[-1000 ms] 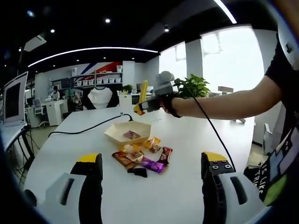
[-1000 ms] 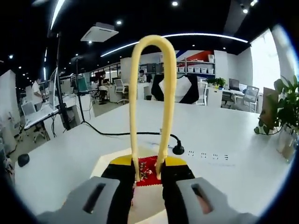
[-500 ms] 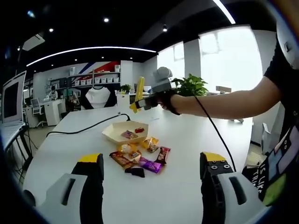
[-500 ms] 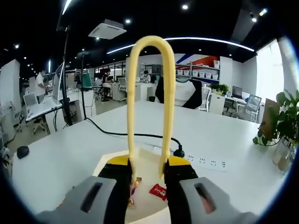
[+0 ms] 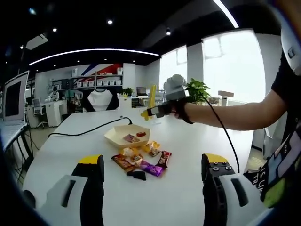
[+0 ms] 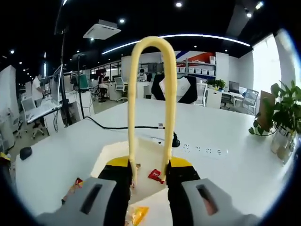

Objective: Place the target food into the container with the food tongs after gripping and lifting it, then release it inside without dropping or visibly crushing the food.

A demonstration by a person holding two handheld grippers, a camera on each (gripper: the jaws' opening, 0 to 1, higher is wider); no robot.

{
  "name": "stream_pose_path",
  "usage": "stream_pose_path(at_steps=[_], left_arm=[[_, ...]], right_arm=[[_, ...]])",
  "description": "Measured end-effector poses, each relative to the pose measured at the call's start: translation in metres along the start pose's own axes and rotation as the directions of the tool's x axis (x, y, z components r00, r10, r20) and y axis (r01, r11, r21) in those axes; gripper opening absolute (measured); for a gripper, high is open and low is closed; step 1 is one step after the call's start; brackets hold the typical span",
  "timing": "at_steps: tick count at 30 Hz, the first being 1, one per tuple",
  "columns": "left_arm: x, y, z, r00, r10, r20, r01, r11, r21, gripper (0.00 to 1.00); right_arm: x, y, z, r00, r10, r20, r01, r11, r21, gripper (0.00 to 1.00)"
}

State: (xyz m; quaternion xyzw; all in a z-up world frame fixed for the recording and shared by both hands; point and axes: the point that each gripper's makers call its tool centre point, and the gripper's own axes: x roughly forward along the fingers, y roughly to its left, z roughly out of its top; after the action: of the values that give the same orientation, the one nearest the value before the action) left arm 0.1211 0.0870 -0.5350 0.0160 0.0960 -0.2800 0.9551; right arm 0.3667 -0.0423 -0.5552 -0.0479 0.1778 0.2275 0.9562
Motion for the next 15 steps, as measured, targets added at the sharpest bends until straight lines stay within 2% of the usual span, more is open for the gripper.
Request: stream_pose_path(at_steps=[4, 9, 15], left_arm=[[0.0, -0.001, -0.002, 1.0, -0.004, -0.002, 0.004, 1.0, 0.001, 0.9], [0.001, -0.002, -0.005, 1.0, -0.001, -0.013, 0.001, 1.0, -0.001, 0.93], [-0.001, -0.003, -0.007, 1.0, -0.003, -0.015, 0.003, 1.0, 0.001, 0.93]], right_arm=[[-0.015, 0.009, -0.013, 1.0, 0.011, -0.009, -0.012, 0.998, -0.065, 0.26], [-0.027, 0.016, -0.026, 0.999, 0.044, -0.021, -0.045, 0.998, -0.038, 0.26], [-0.043, 0.025, -0.039, 0.998, 0.064, -0.027, -0.065, 0.997, -0.051, 0.27]])
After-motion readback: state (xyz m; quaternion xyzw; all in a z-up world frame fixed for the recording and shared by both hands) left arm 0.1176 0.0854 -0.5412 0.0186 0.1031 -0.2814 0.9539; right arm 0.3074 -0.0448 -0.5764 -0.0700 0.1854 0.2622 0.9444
